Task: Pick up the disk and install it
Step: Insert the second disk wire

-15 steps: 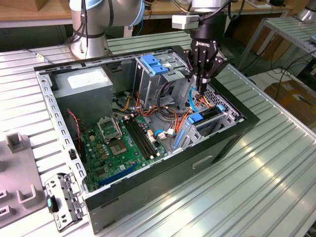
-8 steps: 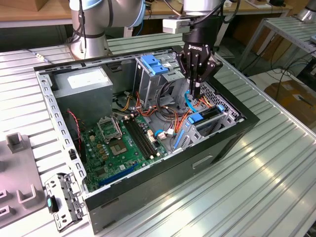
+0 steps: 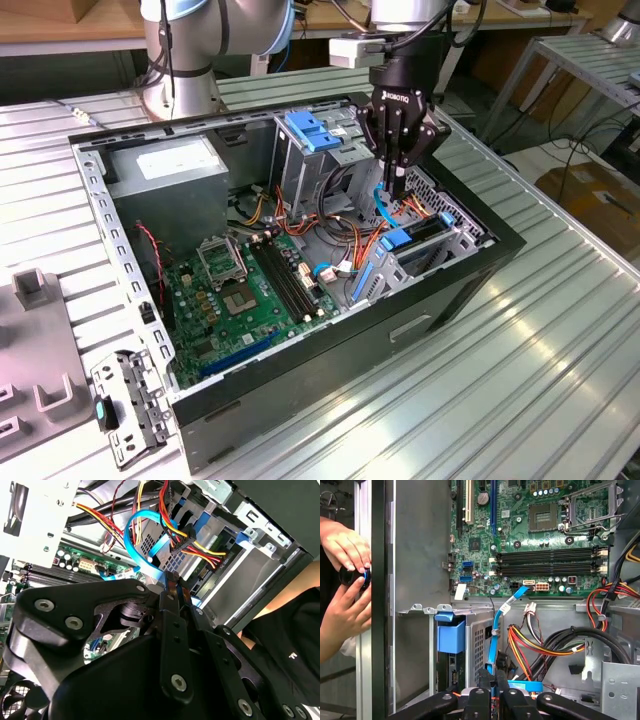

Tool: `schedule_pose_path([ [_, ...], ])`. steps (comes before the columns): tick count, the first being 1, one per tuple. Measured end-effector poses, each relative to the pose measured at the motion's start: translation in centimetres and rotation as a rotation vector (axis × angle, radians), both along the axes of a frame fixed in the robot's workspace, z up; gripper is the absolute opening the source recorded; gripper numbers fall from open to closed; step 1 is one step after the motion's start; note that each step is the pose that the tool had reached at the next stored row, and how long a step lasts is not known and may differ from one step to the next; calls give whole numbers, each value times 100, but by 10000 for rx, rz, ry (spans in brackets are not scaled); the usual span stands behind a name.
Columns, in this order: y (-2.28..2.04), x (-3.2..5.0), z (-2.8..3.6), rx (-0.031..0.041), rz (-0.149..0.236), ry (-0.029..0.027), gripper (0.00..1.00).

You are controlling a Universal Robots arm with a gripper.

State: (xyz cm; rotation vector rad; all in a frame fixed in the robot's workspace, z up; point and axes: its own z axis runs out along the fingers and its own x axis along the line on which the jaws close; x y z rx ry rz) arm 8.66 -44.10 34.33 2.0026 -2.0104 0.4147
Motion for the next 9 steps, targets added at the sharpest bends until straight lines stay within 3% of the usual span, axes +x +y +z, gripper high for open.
schedule_pose_path([
  [9, 0, -3, 0, 0, 0, 0, 16],
])
